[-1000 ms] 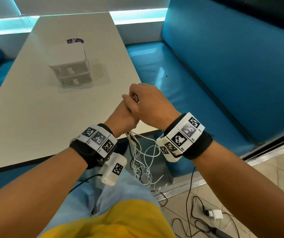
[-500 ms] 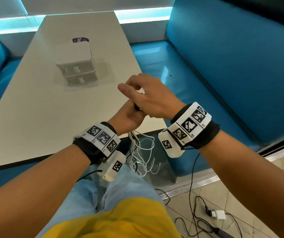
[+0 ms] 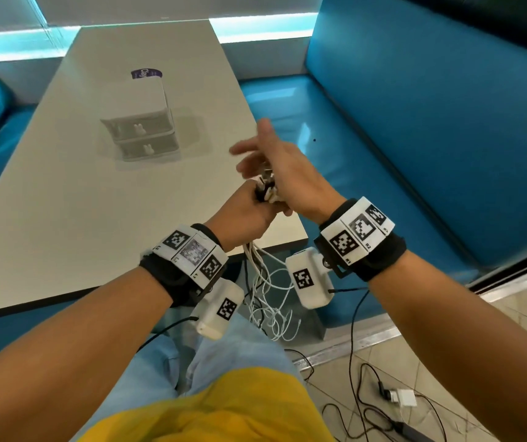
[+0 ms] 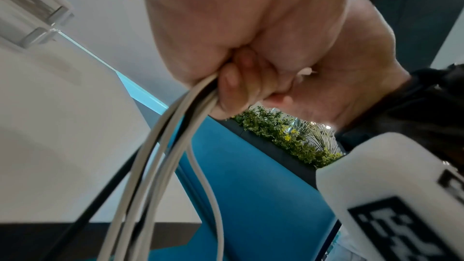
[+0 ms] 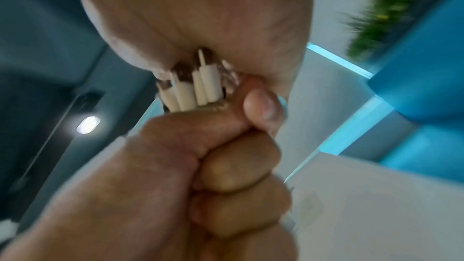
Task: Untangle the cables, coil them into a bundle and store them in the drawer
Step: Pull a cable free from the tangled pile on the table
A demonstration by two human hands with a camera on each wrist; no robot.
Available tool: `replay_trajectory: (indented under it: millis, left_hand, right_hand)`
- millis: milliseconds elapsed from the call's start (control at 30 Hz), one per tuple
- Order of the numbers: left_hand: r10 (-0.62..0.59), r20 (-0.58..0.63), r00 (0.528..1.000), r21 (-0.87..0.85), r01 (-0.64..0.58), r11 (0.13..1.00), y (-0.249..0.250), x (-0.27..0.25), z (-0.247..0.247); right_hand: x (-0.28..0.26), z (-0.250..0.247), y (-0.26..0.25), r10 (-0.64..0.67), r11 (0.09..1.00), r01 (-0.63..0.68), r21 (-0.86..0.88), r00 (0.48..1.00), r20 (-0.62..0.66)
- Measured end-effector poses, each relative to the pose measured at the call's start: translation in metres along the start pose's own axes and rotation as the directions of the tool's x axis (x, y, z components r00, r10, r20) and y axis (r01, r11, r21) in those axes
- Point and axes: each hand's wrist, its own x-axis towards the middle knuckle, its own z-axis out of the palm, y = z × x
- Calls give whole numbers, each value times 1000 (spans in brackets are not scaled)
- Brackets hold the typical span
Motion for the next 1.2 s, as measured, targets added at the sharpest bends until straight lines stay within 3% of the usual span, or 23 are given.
replay_trajectory:
  millis: [100,167,267,400,600,767,967,1100,1200]
  left_hand:
    - [-98,-119,988,-235,68,970,5,1,-2]
    - [-146,-229,962,-381,49,923,7,3,-2]
    - [-196,-312,930,-532,0,847,2,6,-1]
    - [-287,-242,927,-638,71,767,-12,4,4]
    - [-313,-84,946,-796,125,592,-13,7,-13]
    - [-270,-59,961,-732,142,666,-14,8,-21]
    - [-248,-99,964,-687,114,718,-8,7,-32]
    - [-226,-94,970,-683,102,723,-6,6,-23]
    - [-197,-92,976,-640,93,762,-1,6,-21]
  right_hand:
    - [-4,8,17,125,945,-116,307,992,-10]
    - [-11,22,32,188,900,-202,385,979,73]
    - [-19,35,53,128,904,-186,386,977,170]
    - [-24,33,68,91,953,-140,268,978,189]
    - [-46,24,104,261,963,-267,42,959,108]
    - [-61,18,145,327,943,-332,25,939,106]
    - [-91,9,200,498,867,-493,-79,863,87]
    - [-109,10,230,591,806,-590,-58,807,3]
    - [-127,8,254,613,773,-618,-145,786,-81]
